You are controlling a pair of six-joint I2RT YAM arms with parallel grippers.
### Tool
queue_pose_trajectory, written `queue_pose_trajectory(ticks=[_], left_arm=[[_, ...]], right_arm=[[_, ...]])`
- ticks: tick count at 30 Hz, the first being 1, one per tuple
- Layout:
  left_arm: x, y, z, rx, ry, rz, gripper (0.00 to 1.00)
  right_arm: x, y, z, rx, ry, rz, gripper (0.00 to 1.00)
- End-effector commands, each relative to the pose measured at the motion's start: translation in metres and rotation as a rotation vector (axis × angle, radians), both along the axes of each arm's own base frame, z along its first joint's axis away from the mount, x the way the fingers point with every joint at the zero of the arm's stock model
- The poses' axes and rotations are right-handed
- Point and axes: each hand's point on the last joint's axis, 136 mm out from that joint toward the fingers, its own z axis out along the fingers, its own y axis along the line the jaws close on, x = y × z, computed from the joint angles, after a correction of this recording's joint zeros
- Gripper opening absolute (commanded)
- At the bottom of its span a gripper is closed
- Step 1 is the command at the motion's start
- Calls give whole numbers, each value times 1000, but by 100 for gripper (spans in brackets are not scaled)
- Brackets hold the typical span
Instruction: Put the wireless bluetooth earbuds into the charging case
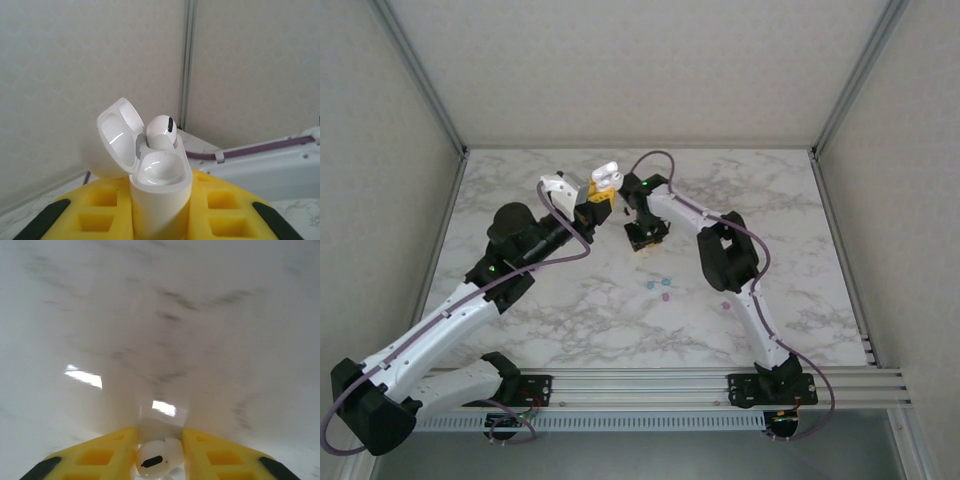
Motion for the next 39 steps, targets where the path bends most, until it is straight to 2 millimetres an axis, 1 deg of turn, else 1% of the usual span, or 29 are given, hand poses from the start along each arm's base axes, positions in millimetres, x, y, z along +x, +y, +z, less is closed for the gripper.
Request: queue_pose_trajectory(ticks=[1,6,9,13,15,17,20,26,31,35,38,39], left_arm=[[-4,-3,19,-35,-28,-21,13],[-3,-4,17,-31,-28,-23,13],[-3,-4,17,-30,-27,-23,13],[-3,-4,15,-29,-26,-22,13],[-3,-4,15,-28,-25,-22,13],[-4,-4,15,-27,-25,-25,13],[-4,-3,13,-23,-22,-22,13],[-4,-3,13,-28,-20,-19,13],[-4,-2,13,-25,-21,-18,13],[-4,-4,13,-23,-20,-22,13],[-3,-4,13,-22,-18,-22,13],[-3,-4,13,-23,-19,-22,13]], right_arm=[[7,-31,13,-4,-17,-181,30],[4,-69,15,-26,-36,-353,31],[2,-83,17,-44,-49,-417,31],[-2,-85,10,-44,-23,-433,32],[-2,-84,9,-41,-21,-401,34],[-1,-78,11,-20,-12,-350,37],[-3,-77,14,-20,13,-325,39],[-14,-79,10,-25,63,-310,41],[-20,-82,12,-35,74,-313,43],[-24,-80,15,-20,86,-311,43],[-20,-80,25,0,46,-309,43],[-16,-83,26,-7,29,-309,43]])
